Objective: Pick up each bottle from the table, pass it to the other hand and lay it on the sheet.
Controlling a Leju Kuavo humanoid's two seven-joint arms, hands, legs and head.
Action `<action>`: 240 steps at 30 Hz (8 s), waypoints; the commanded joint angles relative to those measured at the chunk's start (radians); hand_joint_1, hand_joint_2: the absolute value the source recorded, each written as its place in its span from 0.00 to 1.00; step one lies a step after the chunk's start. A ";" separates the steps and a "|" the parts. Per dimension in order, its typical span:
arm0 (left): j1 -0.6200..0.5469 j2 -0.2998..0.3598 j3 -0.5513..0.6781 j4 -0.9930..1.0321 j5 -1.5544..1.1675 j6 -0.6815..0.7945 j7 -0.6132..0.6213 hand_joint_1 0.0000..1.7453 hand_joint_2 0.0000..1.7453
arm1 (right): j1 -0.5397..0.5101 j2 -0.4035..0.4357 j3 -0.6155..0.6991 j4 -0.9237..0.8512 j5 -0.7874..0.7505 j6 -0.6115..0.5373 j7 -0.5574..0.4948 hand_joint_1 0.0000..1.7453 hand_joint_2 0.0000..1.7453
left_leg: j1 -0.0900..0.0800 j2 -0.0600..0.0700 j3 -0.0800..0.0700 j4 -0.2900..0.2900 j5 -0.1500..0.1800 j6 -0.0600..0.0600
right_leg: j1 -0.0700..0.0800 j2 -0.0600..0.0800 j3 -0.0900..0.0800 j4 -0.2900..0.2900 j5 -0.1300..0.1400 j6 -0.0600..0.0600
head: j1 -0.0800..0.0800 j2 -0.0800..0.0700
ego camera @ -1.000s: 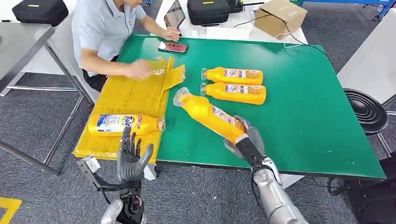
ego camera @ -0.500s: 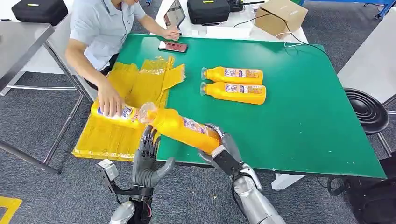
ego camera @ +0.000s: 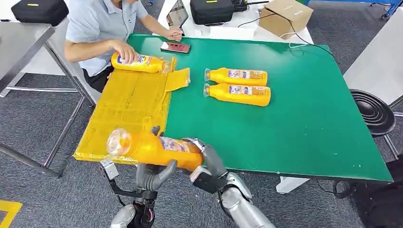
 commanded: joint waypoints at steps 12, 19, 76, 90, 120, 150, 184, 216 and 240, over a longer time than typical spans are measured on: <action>-0.044 0.029 0.036 -0.007 0.036 -0.045 -0.005 1.00 1.00 | -0.032 -0.029 0.180 0.046 -0.043 0.085 0.007 0.00 1.00 | 0.001 -0.001 0.004 -0.001 -0.001 -0.001 | 0.000 -0.002 0.005 -0.001 -0.002 -0.002 | 0.000 0.000; -0.030 0.000 0.099 -0.035 0.042 -0.017 -0.003 1.00 1.00 | -0.003 -0.035 0.192 0.029 -0.055 0.107 -0.023 0.00 0.00 | 0.001 0.000 0.003 0.000 -0.001 -0.001 | 0.000 -0.001 0.004 -0.001 -0.001 -0.002 | 0.000 0.000; -0.693 0.112 0.159 1.087 -1.285 0.420 0.384 1.00 1.00 | 0.128 -0.005 -0.021 -0.028 -0.078 -0.147 -0.036 0.00 0.00 | 0.000 0.001 0.004 -0.001 0.002 0.000 | -0.001 0.000 0.004 -0.001 0.001 -0.001 | 0.000 0.000; -0.667 0.092 0.203 1.038 -1.248 0.386 0.246 0.00 1.00 | 0.139 0.002 -0.055 -0.002 -0.122 -0.172 -0.064 0.00 0.00 | 0.001 0.000 0.009 -0.002 0.001 -0.001 | 0.000 -0.001 0.011 -0.002 0.000 -0.002 | 0.000 0.000; -0.188 0.057 0.278 -0.297 -0.246 0.475 -0.037 0.00 1.00 | 0.153 -0.179 -0.124 -0.165 0.126 -0.436 0.064 0.00 1.00 | -0.001 0.002 0.001 -0.001 0.001 0.000 | -0.002 0.000 0.001 0.000 0.000 -0.001 | 0.000 0.000; -0.196 0.057 0.149 -0.135 -0.320 0.404 0.017 0.00 1.00 | -0.230 -0.230 -0.260 0.442 0.586 -0.238 0.387 0.00 1.00 | -0.001 -0.001 0.002 0.000 0.003 0.002 | -0.001 -0.002 0.003 0.000 0.002 0.001 | 0.000 0.000; -0.200 0.043 0.169 -0.093 -0.340 0.360 0.080 0.00 1.00 | -0.163 -0.165 -0.375 0.377 0.451 -0.061 0.388 1.00 1.00 | 0.001 0.002 0.018 -0.001 0.002 0.003 | 0.001 0.000 0.018 -0.006 0.006 0.000 | 0.001 0.000; -0.021 0.077 -0.048 -0.040 -0.475 0.029 -0.064 0.00 1.00 | 0.127 -0.095 0.072 -0.274 -0.021 -0.066 0.127 1.00 1.00 | 0.002 0.004 -0.001 0.000 0.001 0.002 | 0.002 0.004 0.000 -0.004 0.004 0.000 | 0.000 0.000; -0.068 0.051 0.030 0.043 -0.150 -0.130 0.123 1.00 1.00 | 0.106 -0.054 0.131 -0.182 0.034 -0.080 0.129 1.00 1.00 | 0.002 0.003 -0.001 -0.001 0.002 0.002 | 0.001 0.003 0.000 -0.005 0.004 0.000 | 0.000 0.000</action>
